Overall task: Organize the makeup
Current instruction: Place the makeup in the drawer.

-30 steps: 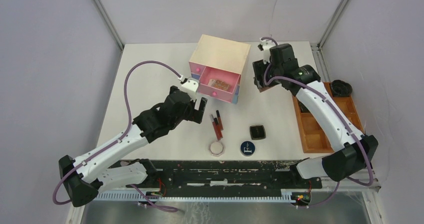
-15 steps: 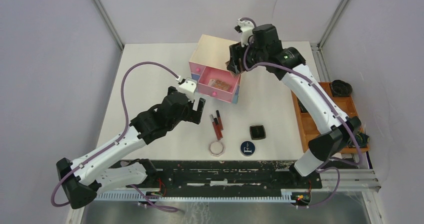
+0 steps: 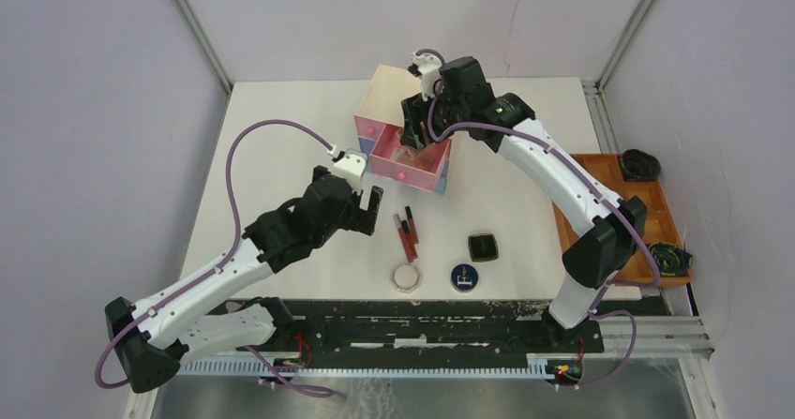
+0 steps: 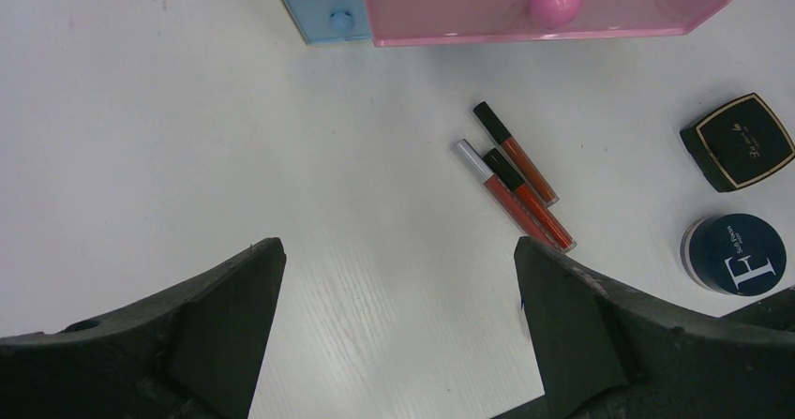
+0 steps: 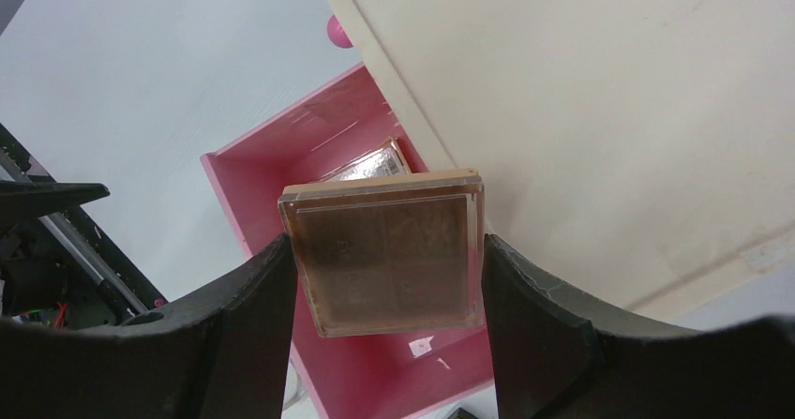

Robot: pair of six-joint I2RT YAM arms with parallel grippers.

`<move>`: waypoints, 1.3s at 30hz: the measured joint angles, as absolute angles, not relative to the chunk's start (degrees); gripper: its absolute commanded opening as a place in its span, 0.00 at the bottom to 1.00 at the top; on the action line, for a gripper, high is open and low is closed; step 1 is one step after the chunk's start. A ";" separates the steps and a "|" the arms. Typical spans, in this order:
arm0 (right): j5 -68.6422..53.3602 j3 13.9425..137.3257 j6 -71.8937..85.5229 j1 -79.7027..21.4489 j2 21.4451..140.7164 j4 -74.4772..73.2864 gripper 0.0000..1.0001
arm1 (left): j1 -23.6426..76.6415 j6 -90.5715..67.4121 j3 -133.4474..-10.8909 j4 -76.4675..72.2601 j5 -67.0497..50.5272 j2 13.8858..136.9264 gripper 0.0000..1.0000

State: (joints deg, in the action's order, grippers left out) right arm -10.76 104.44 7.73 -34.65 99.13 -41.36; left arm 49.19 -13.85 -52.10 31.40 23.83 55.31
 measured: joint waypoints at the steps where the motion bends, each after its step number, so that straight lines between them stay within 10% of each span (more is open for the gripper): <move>1: -10.81 103.83 7.73 -34.98 99.13 -40.84 0.09 | 49.19 -13.87 -52.10 31.44 23.83 55.35 0.99; 27: -10.61 98.02 6.96 -36.38 98.30 -38.74 0.98 | 49.19 -13.91 -51.18 31.11 23.83 56.75 0.99; 39: -10.31 89.41 6.39 -36.25 89.97 -28.45 1.00 | 48.82 -13.93 -50.43 30.74 23.86 57.12 0.99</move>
State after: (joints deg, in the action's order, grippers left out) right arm -10.31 89.41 6.39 -36.25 89.97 -28.45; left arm 48.82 -13.93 -50.43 30.74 23.86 57.12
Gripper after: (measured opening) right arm 0.997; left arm 0.993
